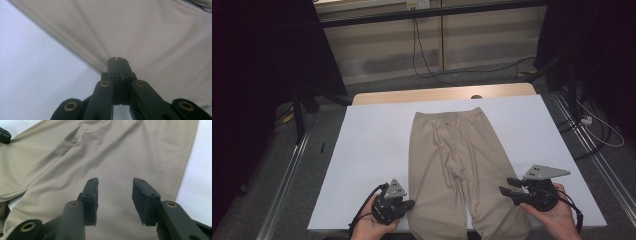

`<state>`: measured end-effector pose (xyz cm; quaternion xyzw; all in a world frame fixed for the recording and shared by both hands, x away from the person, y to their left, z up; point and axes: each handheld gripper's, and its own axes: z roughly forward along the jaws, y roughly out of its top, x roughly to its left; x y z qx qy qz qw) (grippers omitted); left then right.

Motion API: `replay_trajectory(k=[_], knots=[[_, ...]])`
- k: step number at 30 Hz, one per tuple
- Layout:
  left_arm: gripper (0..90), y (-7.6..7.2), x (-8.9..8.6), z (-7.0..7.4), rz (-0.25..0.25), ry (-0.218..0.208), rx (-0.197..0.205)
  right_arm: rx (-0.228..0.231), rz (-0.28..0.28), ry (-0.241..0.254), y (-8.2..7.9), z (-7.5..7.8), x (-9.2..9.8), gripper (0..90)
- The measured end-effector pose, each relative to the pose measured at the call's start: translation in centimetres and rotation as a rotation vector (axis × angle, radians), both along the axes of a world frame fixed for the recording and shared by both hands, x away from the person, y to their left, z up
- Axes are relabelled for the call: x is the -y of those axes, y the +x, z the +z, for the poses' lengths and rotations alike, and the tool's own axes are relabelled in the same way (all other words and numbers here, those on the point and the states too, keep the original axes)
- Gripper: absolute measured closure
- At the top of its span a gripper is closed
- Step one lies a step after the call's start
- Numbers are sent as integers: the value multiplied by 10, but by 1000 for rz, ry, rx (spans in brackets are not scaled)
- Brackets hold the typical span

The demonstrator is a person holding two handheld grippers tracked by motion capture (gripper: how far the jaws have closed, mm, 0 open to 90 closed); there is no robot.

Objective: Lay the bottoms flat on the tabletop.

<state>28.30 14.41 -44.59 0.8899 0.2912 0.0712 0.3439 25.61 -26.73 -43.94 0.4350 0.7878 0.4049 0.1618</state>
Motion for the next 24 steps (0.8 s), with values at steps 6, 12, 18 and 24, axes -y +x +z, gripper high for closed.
replay_trajectory(k=[6, 12, 18, 24], knots=[[704, 2, -3, 2, 10, -60, 22, 32, -7, 34, -1, 3, 1, 475], [388, 6, -6, 10, 51, -114, 146, 68, -31, 73, -3, 6, 1, 341], [180, 14, -17, 15, 141, -146, 233, 116, -69, 110, -3, 10, 4, 211], [62, 20, -30, 19, 189, -204, 310, 137, -109, 134, -3, 13, 9, 102]])
